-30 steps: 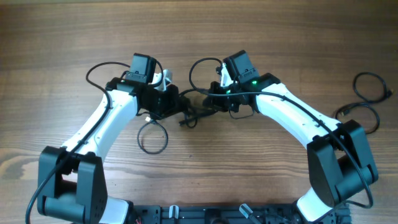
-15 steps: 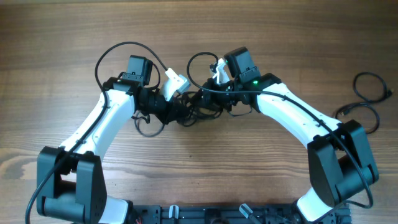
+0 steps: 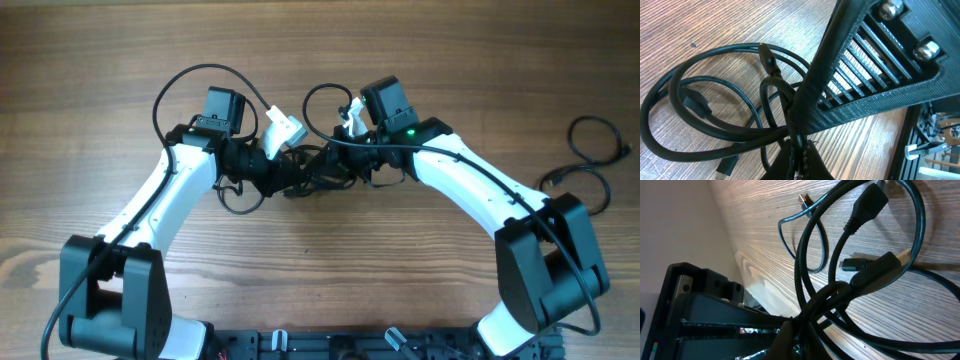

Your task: Untangle cables

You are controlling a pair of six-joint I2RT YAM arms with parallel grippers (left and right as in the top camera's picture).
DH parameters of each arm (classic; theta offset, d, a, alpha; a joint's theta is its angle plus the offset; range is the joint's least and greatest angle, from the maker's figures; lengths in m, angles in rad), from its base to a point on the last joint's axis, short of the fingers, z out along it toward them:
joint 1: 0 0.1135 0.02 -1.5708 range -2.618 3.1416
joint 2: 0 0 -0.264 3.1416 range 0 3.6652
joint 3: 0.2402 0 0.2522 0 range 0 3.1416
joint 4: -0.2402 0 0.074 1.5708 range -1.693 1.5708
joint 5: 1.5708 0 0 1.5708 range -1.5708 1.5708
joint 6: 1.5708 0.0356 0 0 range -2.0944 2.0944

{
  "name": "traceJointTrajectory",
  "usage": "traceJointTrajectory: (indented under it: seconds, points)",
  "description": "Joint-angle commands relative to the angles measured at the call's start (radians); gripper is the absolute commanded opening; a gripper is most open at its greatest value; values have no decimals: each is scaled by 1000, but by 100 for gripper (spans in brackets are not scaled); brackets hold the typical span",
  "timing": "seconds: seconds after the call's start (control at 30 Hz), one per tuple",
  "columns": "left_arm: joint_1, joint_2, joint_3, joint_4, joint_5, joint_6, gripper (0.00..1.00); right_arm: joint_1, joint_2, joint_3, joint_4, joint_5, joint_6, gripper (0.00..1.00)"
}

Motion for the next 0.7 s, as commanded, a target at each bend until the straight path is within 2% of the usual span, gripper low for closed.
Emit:
traceJointTrajectory:
  seconds: [0.0,0.07,0.27,0.47,0.53,0.57,0.6,0.63,0.67]
  points:
    - [-3,-13,4,29,58,-50,4,6,-8,-2,-20,45,-107,4]
    - [-3,-13,4,51,58,-78,4,6,-8,-16,-32,164,-122,4]
    - [11,-13,4,60,58,-105,4,2,-8,-95,-54,299,-130,4]
    - [19,-13,4,63,58,-105,4,-39,-8,-113,-89,341,-147,4]
    - [30,-13,4,72,58,-143,4,-43,-8,-113,-97,344,-161,4]
    - [51,-13,4,91,58,-208,4,-50,-8,-113,-120,373,-164,4]
    - [85,-13,4,122,70,-275,4,-58,-8,-114,-132,393,-174,4]
    - [103,-13,4,134,109,-291,4,-62,-8,-114,-132,393,-183,4]
    - [129,-13,4,136,226,-276,4,-64,-8,-114,-128,389,-186,4]
